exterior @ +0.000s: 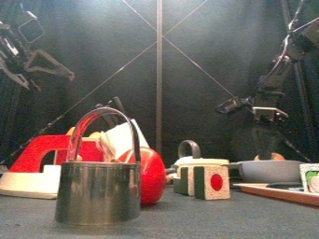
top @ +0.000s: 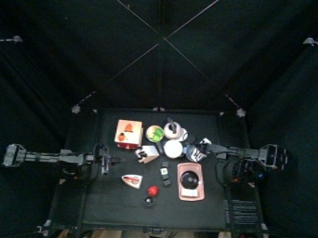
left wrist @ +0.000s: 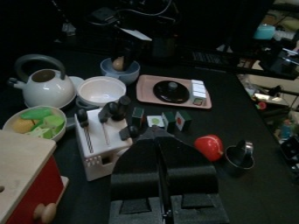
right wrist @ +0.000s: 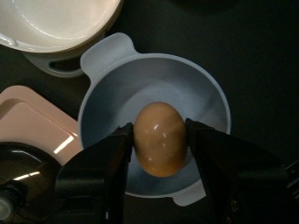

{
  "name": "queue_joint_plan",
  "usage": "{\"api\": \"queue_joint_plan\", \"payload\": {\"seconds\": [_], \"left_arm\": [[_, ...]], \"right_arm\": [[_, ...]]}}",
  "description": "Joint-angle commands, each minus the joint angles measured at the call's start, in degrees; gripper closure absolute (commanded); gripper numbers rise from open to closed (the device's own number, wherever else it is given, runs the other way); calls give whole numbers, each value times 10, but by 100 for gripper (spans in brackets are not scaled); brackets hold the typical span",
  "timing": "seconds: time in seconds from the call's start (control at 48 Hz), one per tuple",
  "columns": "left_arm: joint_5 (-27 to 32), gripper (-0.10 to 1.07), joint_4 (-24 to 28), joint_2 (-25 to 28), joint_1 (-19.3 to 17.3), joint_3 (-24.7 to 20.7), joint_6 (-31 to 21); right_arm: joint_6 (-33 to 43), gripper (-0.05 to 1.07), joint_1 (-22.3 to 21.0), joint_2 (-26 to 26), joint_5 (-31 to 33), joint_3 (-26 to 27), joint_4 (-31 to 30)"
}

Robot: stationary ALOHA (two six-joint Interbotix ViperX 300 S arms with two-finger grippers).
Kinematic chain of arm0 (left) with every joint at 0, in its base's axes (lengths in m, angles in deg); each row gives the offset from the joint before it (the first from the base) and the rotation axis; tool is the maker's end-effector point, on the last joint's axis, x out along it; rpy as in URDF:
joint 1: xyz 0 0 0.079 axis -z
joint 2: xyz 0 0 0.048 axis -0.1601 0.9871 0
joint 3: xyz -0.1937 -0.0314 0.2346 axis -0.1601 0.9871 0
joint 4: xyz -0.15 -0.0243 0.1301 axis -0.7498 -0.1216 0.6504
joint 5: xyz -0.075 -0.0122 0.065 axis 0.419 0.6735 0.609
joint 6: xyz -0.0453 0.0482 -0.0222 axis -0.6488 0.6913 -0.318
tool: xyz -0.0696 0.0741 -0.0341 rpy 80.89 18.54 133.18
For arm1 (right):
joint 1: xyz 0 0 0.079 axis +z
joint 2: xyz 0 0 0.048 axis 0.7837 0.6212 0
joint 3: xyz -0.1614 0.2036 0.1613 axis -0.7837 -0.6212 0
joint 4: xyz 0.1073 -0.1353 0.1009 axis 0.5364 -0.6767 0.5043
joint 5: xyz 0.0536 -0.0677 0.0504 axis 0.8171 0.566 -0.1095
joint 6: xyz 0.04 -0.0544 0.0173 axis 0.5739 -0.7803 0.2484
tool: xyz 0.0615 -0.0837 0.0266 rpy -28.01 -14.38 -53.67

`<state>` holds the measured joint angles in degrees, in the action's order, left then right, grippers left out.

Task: Remove egg shell

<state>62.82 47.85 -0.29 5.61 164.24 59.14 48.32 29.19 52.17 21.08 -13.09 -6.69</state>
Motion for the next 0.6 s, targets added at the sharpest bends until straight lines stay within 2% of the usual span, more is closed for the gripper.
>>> {"api": "queue_joint_plan", "payload": {"seconds": [0.0, 0.25, 0.583], "left_arm": [[-3, 97, -1, 3, -1, -7, 0], [-3, 97, 0, 3, -1, -8, 0], [-3, 97, 0, 3, 2, -12, 0]], "right_arm": [[1, 34, 2, -16, -8, 18, 1], [1, 34, 17, -27, -47, 59, 6], [2, 34, 21, 3, -190, 83, 14]]}}
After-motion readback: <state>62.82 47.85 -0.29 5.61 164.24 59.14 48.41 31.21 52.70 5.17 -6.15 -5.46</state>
